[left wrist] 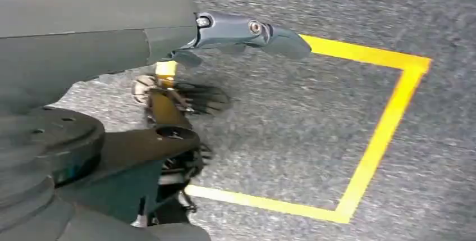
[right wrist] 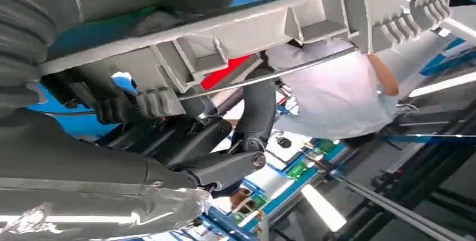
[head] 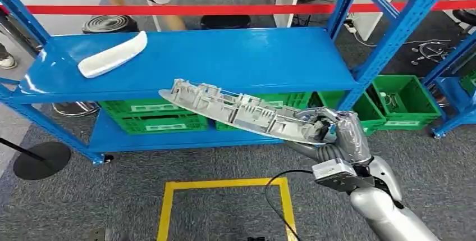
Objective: Take the parts from the cabinet and place them on the table.
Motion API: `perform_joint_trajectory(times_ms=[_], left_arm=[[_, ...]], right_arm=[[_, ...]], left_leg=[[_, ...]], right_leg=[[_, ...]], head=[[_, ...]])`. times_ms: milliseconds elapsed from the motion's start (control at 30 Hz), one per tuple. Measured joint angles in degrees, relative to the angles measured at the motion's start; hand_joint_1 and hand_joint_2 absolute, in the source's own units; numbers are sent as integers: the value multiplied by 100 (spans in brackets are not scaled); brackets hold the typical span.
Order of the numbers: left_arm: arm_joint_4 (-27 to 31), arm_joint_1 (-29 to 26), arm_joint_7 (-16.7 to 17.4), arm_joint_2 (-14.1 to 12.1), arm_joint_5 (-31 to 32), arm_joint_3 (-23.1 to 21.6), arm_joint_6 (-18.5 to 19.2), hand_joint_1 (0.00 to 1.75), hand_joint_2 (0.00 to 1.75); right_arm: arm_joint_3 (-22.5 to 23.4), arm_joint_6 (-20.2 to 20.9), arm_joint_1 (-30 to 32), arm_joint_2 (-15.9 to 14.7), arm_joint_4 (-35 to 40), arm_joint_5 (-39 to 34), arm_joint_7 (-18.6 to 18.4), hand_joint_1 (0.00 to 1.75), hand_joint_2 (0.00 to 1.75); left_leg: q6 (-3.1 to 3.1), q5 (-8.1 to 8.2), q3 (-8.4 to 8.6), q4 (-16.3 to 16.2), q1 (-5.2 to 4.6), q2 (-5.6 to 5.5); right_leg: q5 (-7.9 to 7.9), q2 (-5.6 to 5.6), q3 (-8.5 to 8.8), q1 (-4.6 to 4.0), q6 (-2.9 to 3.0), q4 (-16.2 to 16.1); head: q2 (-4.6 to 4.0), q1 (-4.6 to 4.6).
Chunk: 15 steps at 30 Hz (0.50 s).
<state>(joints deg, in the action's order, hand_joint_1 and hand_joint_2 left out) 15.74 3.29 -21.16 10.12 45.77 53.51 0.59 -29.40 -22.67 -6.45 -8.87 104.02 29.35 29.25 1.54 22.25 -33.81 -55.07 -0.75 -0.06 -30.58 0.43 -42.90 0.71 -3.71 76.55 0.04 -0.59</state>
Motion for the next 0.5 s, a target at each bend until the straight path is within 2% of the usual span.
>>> perform_joint_trajectory(times_ms=[33, 67, 100, 133, 167, 200, 267, 300, 333, 367, 400, 433, 467, 500], left_arm=[[0, 0, 0, -2, 0, 0, 0, 0, 175], [-2, 1, 0, 0, 0, 0, 0, 0, 175], [0, 2, 0, 0, 0, 0, 2, 0, 175], [0, 2, 0, 0, 0, 0, 0, 0, 175], [0, -1, 0, 0, 0, 0, 0, 0, 175], [0, -4, 0, -2, 0, 0, 0, 0, 175], [0, -4, 0, -4, 0, 0, 2, 0, 175], [0, -23, 0, -11, 0, 0, 0, 0, 175], [0, -38, 0, -11, 0, 0, 0, 0, 175], [0, -40, 0, -4, 0, 0, 0, 0, 175], [0, -30, 0, -4, 0, 0, 0, 0, 175], [0, -20, 0, -4, 0, 0, 0, 0, 175], [0, -19, 0, -7, 0, 0, 0, 0, 175], [0, -22, 0, -7, 0, 0, 0, 0, 175]], right_arm=[[2, -2, 2, 0, 0, 0, -2, 175, 175], [2, 0, 0, 0, 0, 0, 0, 175, 175], [2, 0, -10, 0, 2, 0, 0, 175, 175], [2, 0, -30, 0, 2, 0, 0, 175, 175], [2, 0, -29, 2, 4, 7, 0, 175, 175], [2, 0, -12, 4, 2, -2, 0, 175, 175], [4, 4, -21, 4, 4, 0, 6, 175, 175], [2, 4, -24, 4, 0, 2, 0, 175, 175], [2, 4, -28, 7, 2, 2, 0, 175, 175], [2, 4, -31, 9, 2, 0, 2, 175, 175], [4, 4, -30, 11, 2, 0, 2, 175, 175], [4, 4, -25, 11, 2, 2, 0, 175, 175], [4, 4, -17, 11, 0, 2, 0, 175, 175], [4, 4, -10, 11, 2, 2, 0, 175, 175]], left_leg=[[-12, -75, -102, -8, 0, 1], [-27, -137, -188, -20, 0, 0], [-48, -192, -261, -34, 2, -2], [-84, -251, -312, -61, -7, -7], [-113, -287, -337, -73, -28, -15], [-136, -345, -313, -43, -29, -17], [-200, -437, -337, -14, -14, -16], [-229, -473, -369, -16, -12, -19], [-273, -215, -437, -106, -2, -18], [-316, 184, -547, -401, 10, -17], [-350, 535, -678, -841, 27, -16], [-373, 793, -815, -1325, 38, -16], [-390, 940, -909, -1755, 48, -16], [-402, 915, -894, -1939, 57, -16]], right_leg=[[230, 0, 201, -1, 6, -134], [425, -1, 498, 0, 12, -465], [498, -3, 889, 0, 19, -951], [214, -8, 1313, 0, 25, -1584], [95, 14, 1525, -19, 70, -1947], [160, 14, 1435, -26, 122, -1883], [198, 20, 1376, -46, 217, -1861], [280, 0, 1313, -7, 271, -1890], [350, -7, 1278, -2, 324, -1888], [436, -3, 1191, 3, 349, -1886], [505, 0, 1101, 3, 353, -1882], [567, -2, 1014, 3, 350, -1878], [628, -5, 926, 3, 343, -1874], [688, -6, 847, 4, 331, -1873]], head=[[-2, 0], [0, 2], [-2, 0], [0, 0], [-2, 7], [0, 26], [0, -4], [0, 0], [0, 11], [0, 39], [0, 37], [0, 35], [0, 35], [0, 35]])
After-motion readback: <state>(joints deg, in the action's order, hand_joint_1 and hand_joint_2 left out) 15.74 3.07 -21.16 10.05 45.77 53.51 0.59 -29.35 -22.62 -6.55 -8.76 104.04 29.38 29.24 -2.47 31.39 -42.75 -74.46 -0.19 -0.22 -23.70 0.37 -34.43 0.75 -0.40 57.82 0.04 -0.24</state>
